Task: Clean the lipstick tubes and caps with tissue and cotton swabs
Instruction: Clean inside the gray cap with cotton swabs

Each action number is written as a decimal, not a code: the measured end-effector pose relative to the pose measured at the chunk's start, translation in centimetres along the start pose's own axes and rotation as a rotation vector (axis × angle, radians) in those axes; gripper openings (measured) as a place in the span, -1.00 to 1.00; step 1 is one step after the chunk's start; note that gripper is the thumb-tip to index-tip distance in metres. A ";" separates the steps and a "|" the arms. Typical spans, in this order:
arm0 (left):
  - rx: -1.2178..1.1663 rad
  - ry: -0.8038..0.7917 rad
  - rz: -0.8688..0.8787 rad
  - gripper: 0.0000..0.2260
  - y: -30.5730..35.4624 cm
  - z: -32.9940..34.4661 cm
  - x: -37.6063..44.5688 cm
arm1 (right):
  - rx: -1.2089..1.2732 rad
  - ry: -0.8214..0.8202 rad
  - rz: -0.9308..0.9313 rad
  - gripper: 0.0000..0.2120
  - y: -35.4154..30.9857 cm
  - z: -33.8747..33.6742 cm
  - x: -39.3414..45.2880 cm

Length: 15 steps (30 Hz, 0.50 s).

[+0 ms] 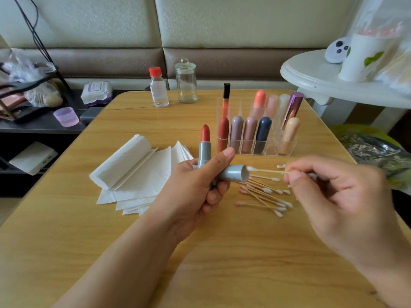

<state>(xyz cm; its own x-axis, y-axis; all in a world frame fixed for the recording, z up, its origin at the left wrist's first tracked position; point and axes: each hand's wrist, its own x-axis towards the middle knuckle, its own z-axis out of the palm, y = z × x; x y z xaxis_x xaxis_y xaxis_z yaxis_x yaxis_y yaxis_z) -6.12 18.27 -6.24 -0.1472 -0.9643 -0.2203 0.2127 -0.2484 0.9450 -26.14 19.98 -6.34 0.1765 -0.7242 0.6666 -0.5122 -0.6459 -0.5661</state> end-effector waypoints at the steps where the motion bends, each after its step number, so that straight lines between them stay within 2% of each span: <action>1: 0.003 0.000 -0.001 -0.67 0.0 0.0 0.0 | -0.029 -0.020 0.002 -0.79 0.0 0.1 0.0; 6: 0.032 0.014 0.008 -0.68 -0.1 0.1 0.0 | -0.103 -0.077 0.020 -0.82 0.2 0.3 -0.1; 10: 0.047 0.020 0.024 -0.65 -0.2 0.2 0.0 | 0.100 -0.192 0.029 -0.77 -0.1 0.1 -0.2; 13: 0.022 0.007 0.040 -0.62 -0.1 0.2 0.0 | 0.245 -0.142 0.102 -0.80 0.1 0.0 -0.2; 15: 0.013 -0.001 0.056 -0.65 -0.2 0.2 0.1 | 0.184 -0.065 0.115 -0.80 0.2 0.0 -0.2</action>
<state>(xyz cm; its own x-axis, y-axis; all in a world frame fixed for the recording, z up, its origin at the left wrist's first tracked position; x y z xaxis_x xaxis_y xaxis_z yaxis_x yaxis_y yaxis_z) -6.38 18.28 -6.37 -0.1366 -0.9765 -0.1668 0.2077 -0.1929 0.9590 -26.24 20.00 -6.58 0.1826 -0.8060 0.5630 -0.3710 -0.5868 -0.7197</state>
